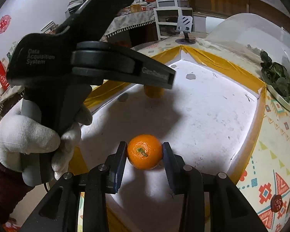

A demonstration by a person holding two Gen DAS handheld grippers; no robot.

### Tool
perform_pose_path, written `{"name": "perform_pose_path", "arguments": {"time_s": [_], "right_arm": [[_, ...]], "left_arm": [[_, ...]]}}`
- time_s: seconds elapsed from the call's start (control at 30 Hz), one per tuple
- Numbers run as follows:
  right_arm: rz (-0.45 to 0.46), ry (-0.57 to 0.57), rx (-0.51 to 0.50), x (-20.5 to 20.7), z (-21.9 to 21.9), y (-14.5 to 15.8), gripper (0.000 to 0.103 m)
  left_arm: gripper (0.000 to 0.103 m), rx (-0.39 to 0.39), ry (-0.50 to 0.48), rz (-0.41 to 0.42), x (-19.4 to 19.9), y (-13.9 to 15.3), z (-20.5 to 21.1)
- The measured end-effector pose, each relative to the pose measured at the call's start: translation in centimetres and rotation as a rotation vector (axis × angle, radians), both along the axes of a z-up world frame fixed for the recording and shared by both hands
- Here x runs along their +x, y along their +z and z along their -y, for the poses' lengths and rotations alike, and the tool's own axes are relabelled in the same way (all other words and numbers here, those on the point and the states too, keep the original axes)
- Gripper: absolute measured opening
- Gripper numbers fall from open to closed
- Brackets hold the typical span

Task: Organize fruits
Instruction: 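Release the mandarin into the tray with the left tool, return to table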

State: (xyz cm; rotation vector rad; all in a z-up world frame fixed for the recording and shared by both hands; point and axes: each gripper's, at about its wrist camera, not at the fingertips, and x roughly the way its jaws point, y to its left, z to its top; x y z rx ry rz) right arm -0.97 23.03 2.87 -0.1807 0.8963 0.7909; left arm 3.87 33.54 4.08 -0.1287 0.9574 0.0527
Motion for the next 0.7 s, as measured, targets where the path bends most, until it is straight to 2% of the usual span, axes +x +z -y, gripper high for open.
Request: {"name": "perform_pose_path", "arguments": {"time_s": [0.07,0.17,0.23,0.33,0.4,0.53,0.63,0.7], "right_arm": [[0.03,-0.003,-0.004,-0.8,0.1,0.5,0.045],[0.083,-0.001,0.016,-2.3,0.8,1.9,0.051],[0.123,-0.008,0.04,-3.6,1.9,3.4,0.056],[0.167,-0.032,0.083,-5.1,4.3,5.2,0.06],[0.212,-0.071,0.105,-6.4,6.8,6.3,0.068],[0.28,-0.173,0.125,-8.5,12.9,7.4,0.075],[0.268,-0.284,0.109,-8.8,18.8,7.0,0.076],[0.22,-0.372,0.104,-8.3,23.1,6.2,0.076]], "left_arm": [[0.057,-0.021,0.011,-0.001,-0.1,0.1,-0.4],[0.057,-0.047,0.025,0.013,-0.8,1.0,-0.6],[0.058,-0.043,0.028,0.039,-1.8,2.3,-0.3],[0.066,-0.05,0.018,0.091,-3.7,4.9,0.7],[0.074,-0.053,-0.001,0.141,-5.3,6.8,2.0],[0.081,-0.089,-0.072,0.206,-7.8,9.4,5.5],[0.083,-0.12,-0.154,0.22,-9.0,10.2,9.3],[0.085,-0.149,-0.204,0.21,-9.2,9.8,11.8]]}}
